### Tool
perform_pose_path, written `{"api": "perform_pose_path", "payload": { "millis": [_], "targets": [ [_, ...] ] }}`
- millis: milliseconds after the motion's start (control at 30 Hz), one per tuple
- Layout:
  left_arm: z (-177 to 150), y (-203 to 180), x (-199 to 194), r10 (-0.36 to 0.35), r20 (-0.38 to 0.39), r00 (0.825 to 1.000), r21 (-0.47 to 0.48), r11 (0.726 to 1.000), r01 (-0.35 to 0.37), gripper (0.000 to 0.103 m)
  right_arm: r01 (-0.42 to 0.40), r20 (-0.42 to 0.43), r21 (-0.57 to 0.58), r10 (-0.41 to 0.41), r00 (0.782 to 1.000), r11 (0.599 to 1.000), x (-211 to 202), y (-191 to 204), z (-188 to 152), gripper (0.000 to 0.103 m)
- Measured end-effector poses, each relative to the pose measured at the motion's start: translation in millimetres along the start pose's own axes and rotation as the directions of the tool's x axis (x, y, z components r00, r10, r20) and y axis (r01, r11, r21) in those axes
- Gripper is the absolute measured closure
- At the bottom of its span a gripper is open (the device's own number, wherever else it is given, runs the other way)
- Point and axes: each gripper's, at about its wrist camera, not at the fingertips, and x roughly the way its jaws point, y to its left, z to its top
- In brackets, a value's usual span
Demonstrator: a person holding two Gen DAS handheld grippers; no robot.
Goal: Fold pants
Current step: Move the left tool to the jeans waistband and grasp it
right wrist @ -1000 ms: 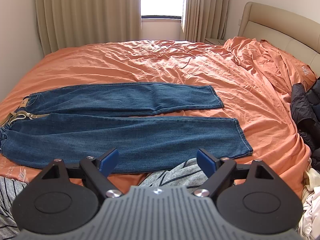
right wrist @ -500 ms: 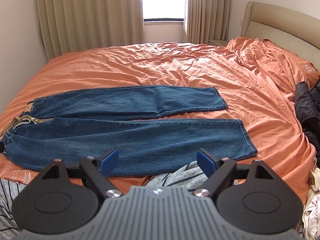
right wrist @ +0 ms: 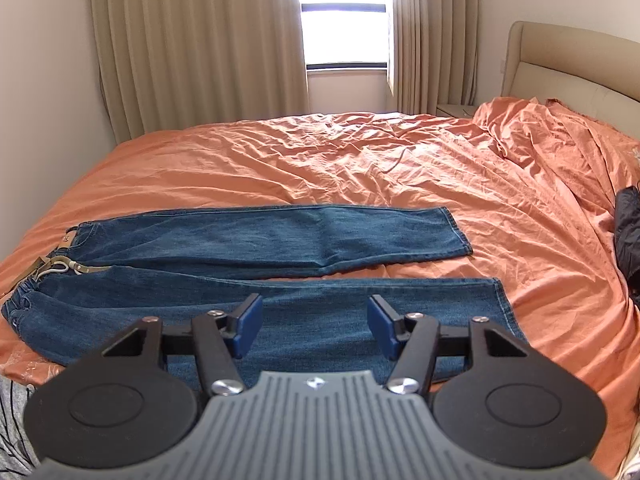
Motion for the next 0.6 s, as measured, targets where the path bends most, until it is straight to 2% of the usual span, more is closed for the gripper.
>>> {"api": "perform_pose_path", "payload": {
  "millis": [67, 100, 167, 233, 300, 433, 533, 600],
  "targets": [
    [6, 23, 16, 0.016, -0.019, 1.000, -0.010, 1.000, -0.016, 0.051, -0.015, 0.026, -0.020, 0.015, 1.000, 1.000, 12, -2, 3, 0.054],
    [8, 36, 25, 0.020, -0.024, 1.000, -0.017, 1.000, -0.021, 0.051, -0.023, 0.034, -0.026, 0.024, 0.999, 0.999, 18, -2, 5, 0.057],
    [12, 58, 44, 0.020, -0.035, 0.999, -0.027, 0.999, -0.021, 0.051, -0.026, 0.023, -0.018, 0.026, 0.999, 1.000, 38, -4, 10, 0.057],
    [16, 79, 64, 0.010, -0.049, 0.999, -0.039, 0.999, -0.012, 0.051, -0.065, 0.024, 0.021, 0.064, 0.998, 0.998, 61, -10, 15, 0.057],
    [19, 100, 90, -0.009, -0.069, 0.998, -0.042, 0.999, 0.006, 0.048, -0.071, 0.018, 0.057, 0.070, 0.997, 0.996, 83, -14, 18, 0.057],
    [21, 138, 142, -0.028, -0.083, 0.996, -0.050, 0.998, 0.024, 0.037, -0.062, -0.020, 0.068, 0.064, 0.998, 0.996, 129, -17, 16, 0.057],
    [19, 170, 185, -0.066, -0.116, 0.991, -0.110, 0.993, 0.054, 0.028, -0.060, -0.071, 0.133, 0.070, 0.995, 0.989, 158, -25, 8, 0.057],
    [15, 189, 212, -0.090, -0.141, 0.986, -0.161, 0.985, 0.067, 0.028, -0.063, -0.093, 0.192, 0.082, 0.992, 0.979, 169, -30, 7, 0.057]
  ]
}}
